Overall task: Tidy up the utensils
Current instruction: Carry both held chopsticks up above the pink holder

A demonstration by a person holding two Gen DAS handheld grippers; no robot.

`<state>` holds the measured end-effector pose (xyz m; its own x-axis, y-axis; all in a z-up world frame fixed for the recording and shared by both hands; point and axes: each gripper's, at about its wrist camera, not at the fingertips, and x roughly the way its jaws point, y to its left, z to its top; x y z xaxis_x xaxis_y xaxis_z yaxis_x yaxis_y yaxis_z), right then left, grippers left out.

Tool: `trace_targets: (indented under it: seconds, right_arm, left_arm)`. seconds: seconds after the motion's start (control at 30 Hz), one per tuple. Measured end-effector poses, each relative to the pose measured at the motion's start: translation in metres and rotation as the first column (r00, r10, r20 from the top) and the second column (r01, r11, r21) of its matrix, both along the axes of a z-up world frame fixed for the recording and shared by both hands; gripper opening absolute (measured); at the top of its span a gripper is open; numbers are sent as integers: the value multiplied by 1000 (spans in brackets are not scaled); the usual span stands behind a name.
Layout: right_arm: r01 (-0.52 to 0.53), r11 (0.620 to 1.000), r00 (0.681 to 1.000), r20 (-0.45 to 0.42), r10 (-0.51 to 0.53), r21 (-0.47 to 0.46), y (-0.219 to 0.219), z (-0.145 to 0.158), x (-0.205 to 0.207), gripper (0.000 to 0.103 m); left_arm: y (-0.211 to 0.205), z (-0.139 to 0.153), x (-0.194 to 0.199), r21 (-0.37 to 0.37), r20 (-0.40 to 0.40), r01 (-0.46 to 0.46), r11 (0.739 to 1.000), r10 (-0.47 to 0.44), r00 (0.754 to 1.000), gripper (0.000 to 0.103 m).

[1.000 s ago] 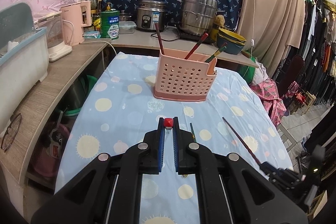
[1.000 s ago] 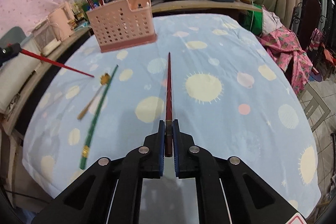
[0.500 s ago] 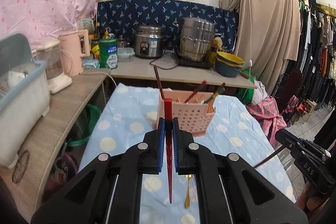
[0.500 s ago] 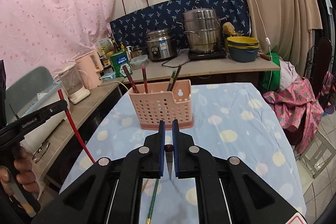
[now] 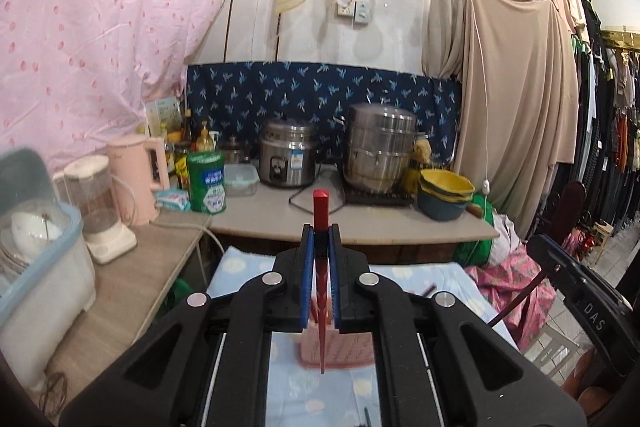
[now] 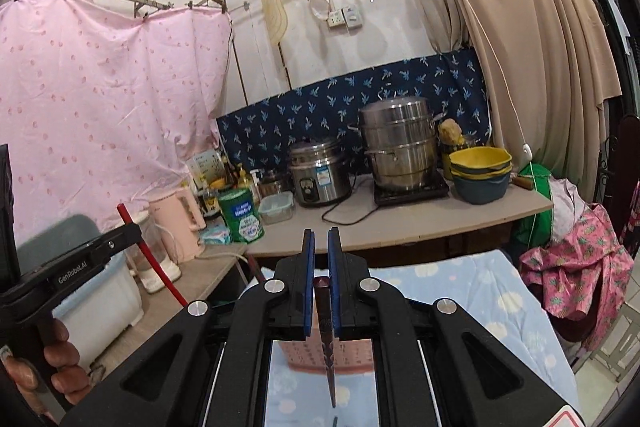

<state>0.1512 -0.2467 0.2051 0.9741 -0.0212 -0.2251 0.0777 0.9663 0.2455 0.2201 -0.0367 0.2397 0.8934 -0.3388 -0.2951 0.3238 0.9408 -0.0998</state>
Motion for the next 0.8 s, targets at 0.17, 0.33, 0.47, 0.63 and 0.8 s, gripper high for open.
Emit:
trace_targets:
  seconds: [0.17,0.33,0.47,0.63,0.8]
  right_arm:
    - [18,999,995,96,-21,31,-10,30,30,7]
    - [32,998,988,149,-41,62,-19,40,62,7]
    - [26,993,987,156,-44,115,-31,37,91,7]
    - [23,991,986,158,-44,131,-36,35,120,7]
    - [11,993,995,97,-23,119,-30,8,135,7]
  left_arm:
    - [-13,19,30,-12,41,-7,1000,7,999,7]
    - [-29,16,58,-1,57,-5,1000,6,998,7]
    - [-38,0,78,7,23,3,1000,-3,1000,7]
    - [-43,-17,90,14,-3,12,1000,-12,1000,7]
    - [-41,-32,99,19,-29,11,1000,-11,1000,7]
